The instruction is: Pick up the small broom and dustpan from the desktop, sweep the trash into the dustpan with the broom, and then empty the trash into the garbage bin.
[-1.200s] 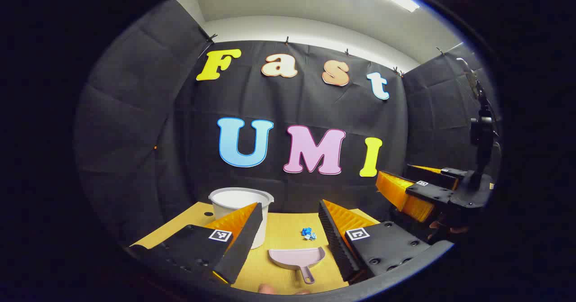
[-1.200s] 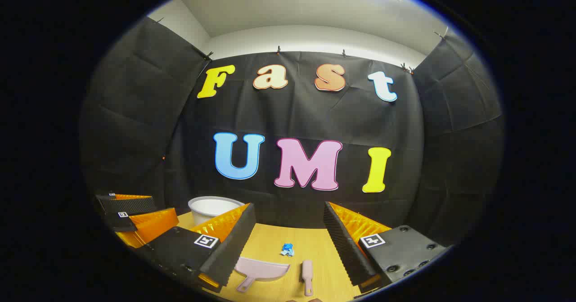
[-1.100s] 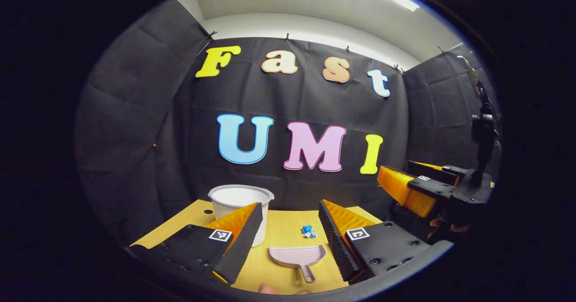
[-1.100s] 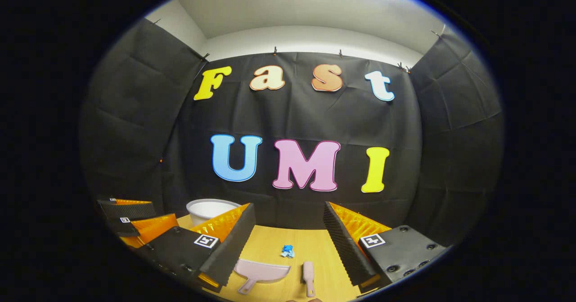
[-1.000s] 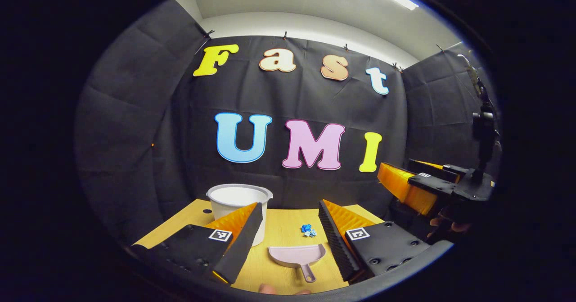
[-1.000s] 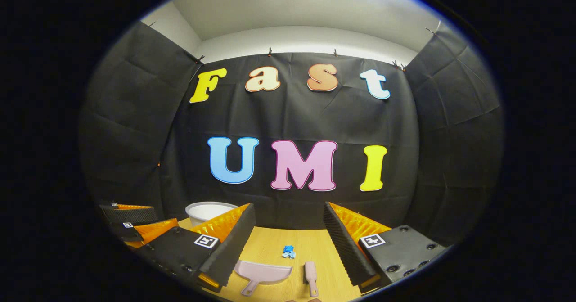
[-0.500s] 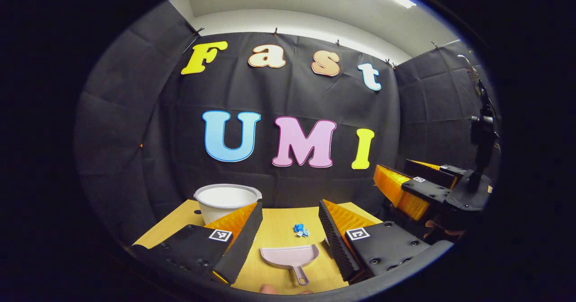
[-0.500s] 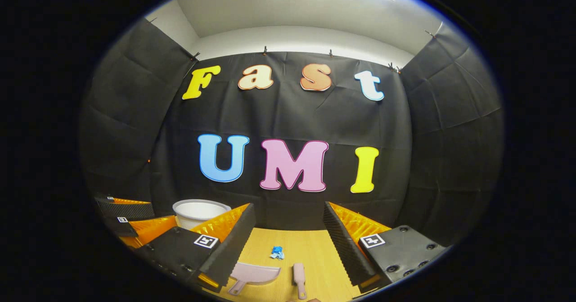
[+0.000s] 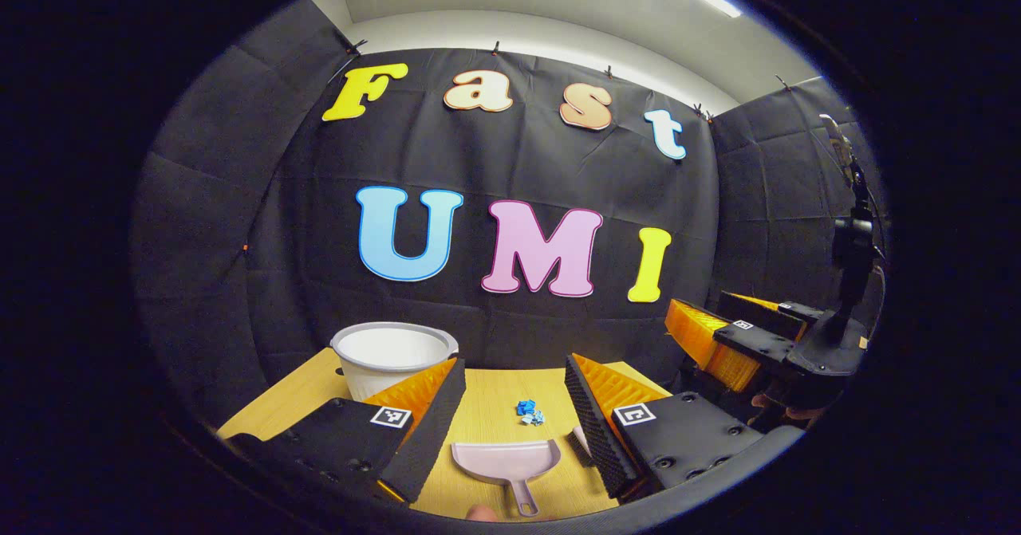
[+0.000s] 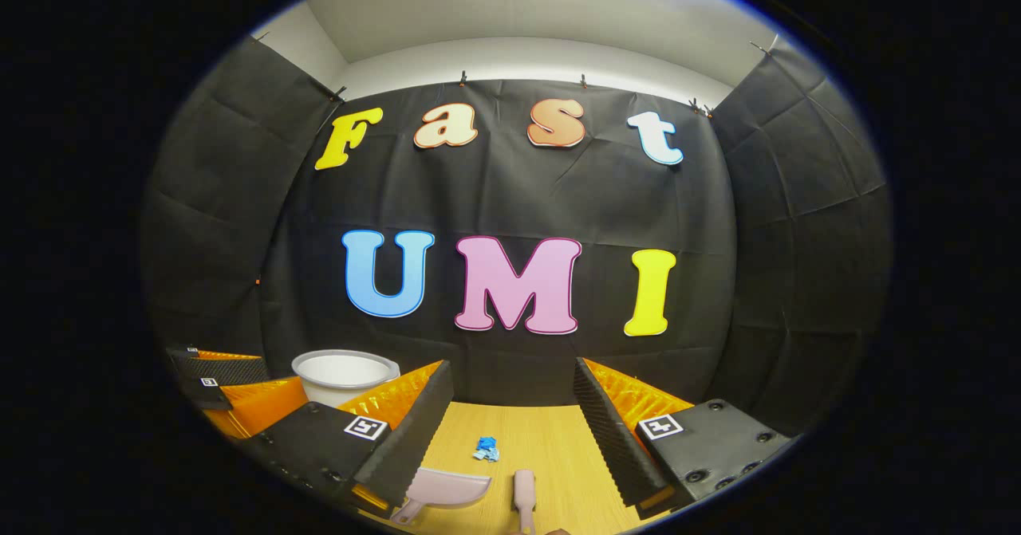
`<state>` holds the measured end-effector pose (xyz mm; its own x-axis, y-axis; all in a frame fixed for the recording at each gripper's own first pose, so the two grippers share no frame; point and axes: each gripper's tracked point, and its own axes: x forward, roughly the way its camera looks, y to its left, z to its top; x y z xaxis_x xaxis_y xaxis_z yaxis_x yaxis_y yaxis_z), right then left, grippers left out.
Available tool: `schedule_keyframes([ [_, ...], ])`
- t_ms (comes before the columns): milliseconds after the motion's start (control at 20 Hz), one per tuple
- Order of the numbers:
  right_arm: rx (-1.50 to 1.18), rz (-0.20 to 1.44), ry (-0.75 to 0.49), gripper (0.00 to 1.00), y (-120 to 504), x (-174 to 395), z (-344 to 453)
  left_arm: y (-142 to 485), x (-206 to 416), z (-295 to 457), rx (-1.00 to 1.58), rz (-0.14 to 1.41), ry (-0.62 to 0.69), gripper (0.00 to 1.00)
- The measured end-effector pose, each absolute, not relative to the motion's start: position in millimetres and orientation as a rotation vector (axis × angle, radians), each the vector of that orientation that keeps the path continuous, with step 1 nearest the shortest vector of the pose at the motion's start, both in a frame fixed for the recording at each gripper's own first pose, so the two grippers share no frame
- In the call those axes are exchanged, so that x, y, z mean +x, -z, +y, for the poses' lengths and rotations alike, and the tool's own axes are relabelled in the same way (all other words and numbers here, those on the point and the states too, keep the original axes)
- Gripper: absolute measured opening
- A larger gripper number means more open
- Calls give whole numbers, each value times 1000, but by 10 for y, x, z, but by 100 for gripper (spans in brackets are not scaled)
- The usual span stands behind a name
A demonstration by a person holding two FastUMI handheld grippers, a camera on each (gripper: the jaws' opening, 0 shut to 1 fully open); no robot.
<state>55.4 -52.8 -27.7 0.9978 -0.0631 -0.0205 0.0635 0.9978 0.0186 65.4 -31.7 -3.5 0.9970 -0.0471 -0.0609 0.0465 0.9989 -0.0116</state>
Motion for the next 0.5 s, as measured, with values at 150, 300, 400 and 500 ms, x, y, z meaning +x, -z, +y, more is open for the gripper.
schedule_keyframes([
  [150,28,20,63,98,263,633,-546,74,701,-288,-16,76,35,75],
  [300,44,29,37,98,303,669,-468,99,718,-241,-35,84,21,75],
  [400,30,39,18,98,357,664,-432,143,728,-198,-44,97,6,75],
  [500,-6,35,21,98,381,655,-454,196,718,-179,-48,111,1,75],
])
